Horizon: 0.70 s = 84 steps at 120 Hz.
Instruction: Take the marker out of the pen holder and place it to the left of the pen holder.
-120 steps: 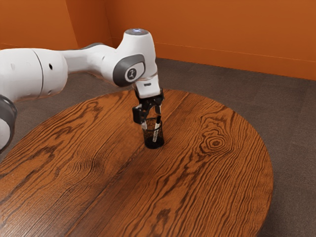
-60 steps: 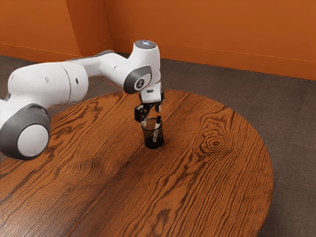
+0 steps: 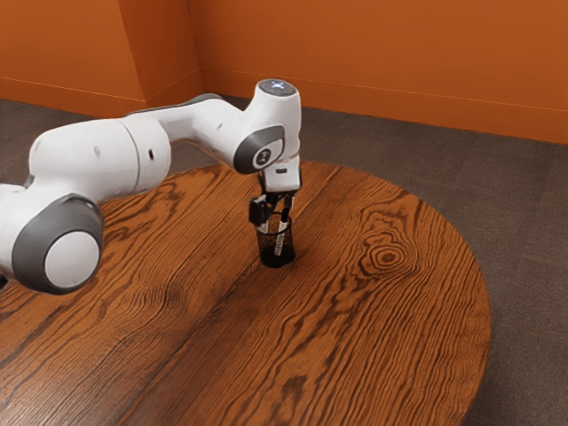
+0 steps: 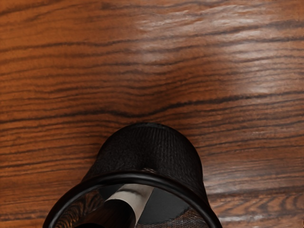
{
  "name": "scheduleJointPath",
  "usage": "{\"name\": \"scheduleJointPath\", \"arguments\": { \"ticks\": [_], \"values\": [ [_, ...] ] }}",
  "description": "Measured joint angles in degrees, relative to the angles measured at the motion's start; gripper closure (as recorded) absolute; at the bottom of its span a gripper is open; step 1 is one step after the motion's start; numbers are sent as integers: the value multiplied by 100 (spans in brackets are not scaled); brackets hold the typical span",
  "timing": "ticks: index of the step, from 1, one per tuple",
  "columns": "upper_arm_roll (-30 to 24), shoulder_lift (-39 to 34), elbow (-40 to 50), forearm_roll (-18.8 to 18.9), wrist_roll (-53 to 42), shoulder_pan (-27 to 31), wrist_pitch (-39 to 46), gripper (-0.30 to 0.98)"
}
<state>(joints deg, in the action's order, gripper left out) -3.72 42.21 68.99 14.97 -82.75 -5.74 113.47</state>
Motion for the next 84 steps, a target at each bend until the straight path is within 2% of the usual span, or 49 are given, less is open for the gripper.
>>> {"name": "scheduleJointPath", "arguments": {
  "ticks": [25,57,84],
  "values": [
    [-30,131,-207,-6,244,3,-147,3],
    [-144,167,-266,-7,517,-36,-228,27],
    [-234,209,-450,59,671,-72,-236,28]
  ]
}}
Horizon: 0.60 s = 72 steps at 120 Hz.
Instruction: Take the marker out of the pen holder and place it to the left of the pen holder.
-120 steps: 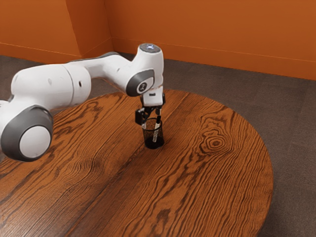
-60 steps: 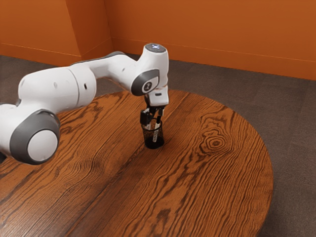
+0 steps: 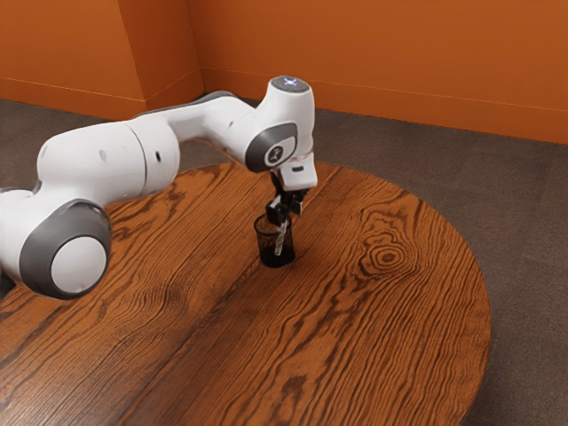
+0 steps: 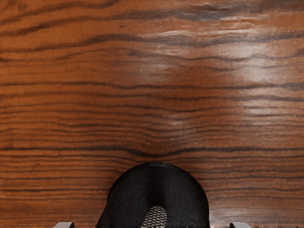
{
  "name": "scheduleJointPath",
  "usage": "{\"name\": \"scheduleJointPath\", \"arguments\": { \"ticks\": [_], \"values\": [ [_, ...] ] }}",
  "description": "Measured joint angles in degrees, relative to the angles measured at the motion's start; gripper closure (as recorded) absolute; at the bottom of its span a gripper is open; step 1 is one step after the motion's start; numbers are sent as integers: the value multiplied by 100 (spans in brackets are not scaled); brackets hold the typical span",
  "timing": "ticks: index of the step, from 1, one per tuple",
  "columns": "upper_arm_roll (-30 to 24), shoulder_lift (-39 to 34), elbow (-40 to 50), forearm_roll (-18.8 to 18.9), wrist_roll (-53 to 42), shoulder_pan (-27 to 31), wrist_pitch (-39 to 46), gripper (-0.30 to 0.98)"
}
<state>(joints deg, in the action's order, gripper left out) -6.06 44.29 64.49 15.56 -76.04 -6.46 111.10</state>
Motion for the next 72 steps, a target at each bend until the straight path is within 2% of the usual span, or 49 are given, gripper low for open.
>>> {"name": "scheduleJointPath", "arguments": {
  "ticks": [35,72],
  "values": [
    [14,102,-81,218,116,33,199,27],
    [61,148,-50,482,192,56,243,41]
  ]
}}
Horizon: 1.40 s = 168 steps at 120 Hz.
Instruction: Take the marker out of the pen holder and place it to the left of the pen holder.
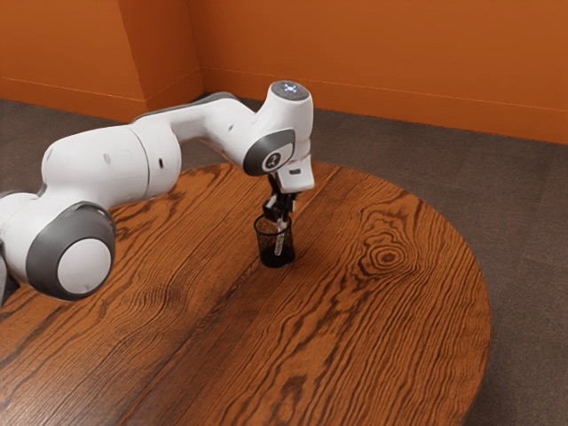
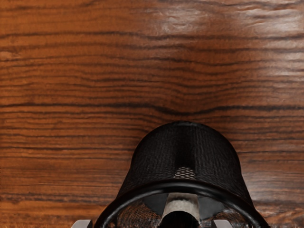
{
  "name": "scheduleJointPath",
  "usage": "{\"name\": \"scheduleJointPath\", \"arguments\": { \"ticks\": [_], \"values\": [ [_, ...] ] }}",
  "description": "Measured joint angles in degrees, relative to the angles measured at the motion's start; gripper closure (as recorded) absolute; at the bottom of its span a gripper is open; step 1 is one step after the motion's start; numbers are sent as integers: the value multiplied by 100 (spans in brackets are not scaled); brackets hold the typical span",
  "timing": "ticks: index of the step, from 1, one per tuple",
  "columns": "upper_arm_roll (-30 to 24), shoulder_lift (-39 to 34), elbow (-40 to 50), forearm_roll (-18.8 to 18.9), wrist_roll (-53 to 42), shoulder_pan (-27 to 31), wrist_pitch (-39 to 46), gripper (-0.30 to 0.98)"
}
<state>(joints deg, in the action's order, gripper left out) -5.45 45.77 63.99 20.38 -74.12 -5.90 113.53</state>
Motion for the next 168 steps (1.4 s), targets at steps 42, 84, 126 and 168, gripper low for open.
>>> {"name": "scheduleJointPath", "arguments": {
  "ticks": [42,84,126,168],
  "values": [
    [-9,7,68,101,56,-5,-34,47],
    [-40,-18,103,80,91,-30,-55,54],
    [-44,-27,107,67,117,-26,-58,68],
    [-17,-1138,108,132,148,21,-392,74]
  ]
}}
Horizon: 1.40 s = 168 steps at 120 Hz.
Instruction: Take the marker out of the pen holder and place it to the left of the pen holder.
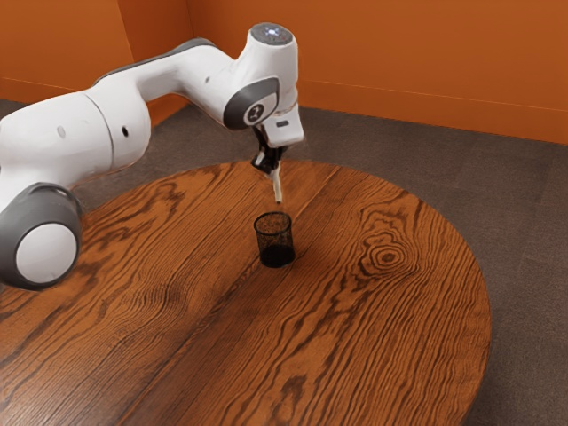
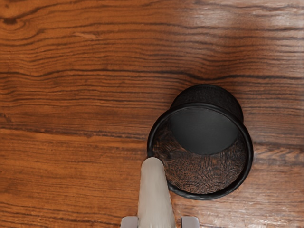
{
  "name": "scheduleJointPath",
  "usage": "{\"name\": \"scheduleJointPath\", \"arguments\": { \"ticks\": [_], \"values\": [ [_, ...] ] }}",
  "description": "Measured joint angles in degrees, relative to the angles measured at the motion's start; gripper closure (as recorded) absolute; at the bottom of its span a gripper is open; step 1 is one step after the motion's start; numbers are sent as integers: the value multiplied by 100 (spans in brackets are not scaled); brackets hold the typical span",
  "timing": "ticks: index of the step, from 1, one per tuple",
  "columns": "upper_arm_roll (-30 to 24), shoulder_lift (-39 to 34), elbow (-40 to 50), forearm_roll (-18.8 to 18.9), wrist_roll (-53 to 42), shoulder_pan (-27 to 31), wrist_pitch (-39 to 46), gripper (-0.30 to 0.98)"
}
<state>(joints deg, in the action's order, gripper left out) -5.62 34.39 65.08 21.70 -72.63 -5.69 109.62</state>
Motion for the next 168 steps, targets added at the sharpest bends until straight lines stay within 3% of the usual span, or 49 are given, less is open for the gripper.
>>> {"name": "scheduleJointPath", "arguments": {
  "ticks": [25,52,65,90,125,149,153,157,168],
  "values": [
    [182,-25,-109,222,-51,407,-276,74],
    [920,821,22,1457,-95,494,774,74],
    [1189,1108,97,1812,-88,597,1469,75],
    [1294,1424,200,2034,-21,628,2301,75],
    [1309,1531,372,2097,124,590,2753,75],
    [1306,1471,497,2356,223,545,2772,35],
    [1290,1192,668,2348,239,477,2767,30],
    [1141,427,1212,2079,270,396,2675,25],
    [781,-2017,1836,334,581,70,1116,16]
  ]
}}
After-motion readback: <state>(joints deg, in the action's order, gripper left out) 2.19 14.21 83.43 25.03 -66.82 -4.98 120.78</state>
